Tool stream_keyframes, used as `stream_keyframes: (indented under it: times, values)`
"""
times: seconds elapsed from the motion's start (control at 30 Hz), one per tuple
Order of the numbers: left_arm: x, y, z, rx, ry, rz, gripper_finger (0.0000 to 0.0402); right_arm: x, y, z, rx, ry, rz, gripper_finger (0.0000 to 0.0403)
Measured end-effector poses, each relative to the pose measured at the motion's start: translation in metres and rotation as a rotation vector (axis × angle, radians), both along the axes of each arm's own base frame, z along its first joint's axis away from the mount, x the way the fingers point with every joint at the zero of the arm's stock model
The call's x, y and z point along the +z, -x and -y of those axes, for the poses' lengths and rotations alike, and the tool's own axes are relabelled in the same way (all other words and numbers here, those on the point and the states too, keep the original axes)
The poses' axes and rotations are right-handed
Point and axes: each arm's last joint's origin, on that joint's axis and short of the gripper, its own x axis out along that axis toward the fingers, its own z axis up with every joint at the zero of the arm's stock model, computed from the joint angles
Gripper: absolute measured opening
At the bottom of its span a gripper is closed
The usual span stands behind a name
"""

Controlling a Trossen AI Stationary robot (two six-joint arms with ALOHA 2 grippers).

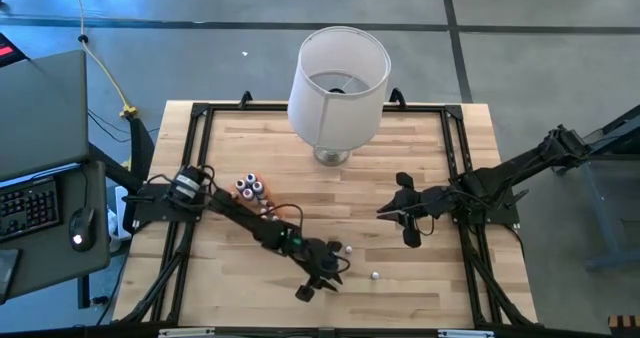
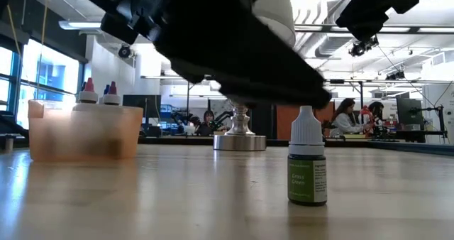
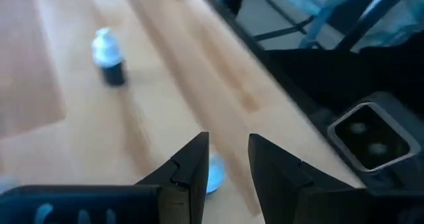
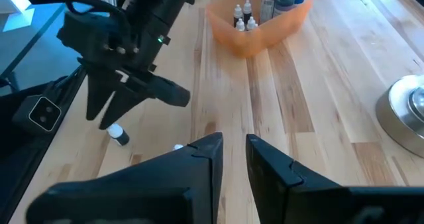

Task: Pick & Place food coloring
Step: Put the green food coloring bottle into the orange bin

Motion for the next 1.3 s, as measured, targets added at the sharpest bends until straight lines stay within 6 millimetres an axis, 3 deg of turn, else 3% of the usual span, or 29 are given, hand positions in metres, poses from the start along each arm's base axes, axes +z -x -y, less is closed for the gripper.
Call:
stream_keyframes:
  times: [0.6,1.3]
  values:
    - [-0.011,0.000,-0.004,0.049,-0.045,-0.048,0.0106,0.000,0.000,0.000,0.001,0.000,0.000,0.0059]
    - [-0.011,-0.010,-0.028,0.176,-0.103,-0.022,0.0104,0.000,0.000,0.000,0.001,-0.001,0.001,0.0059]
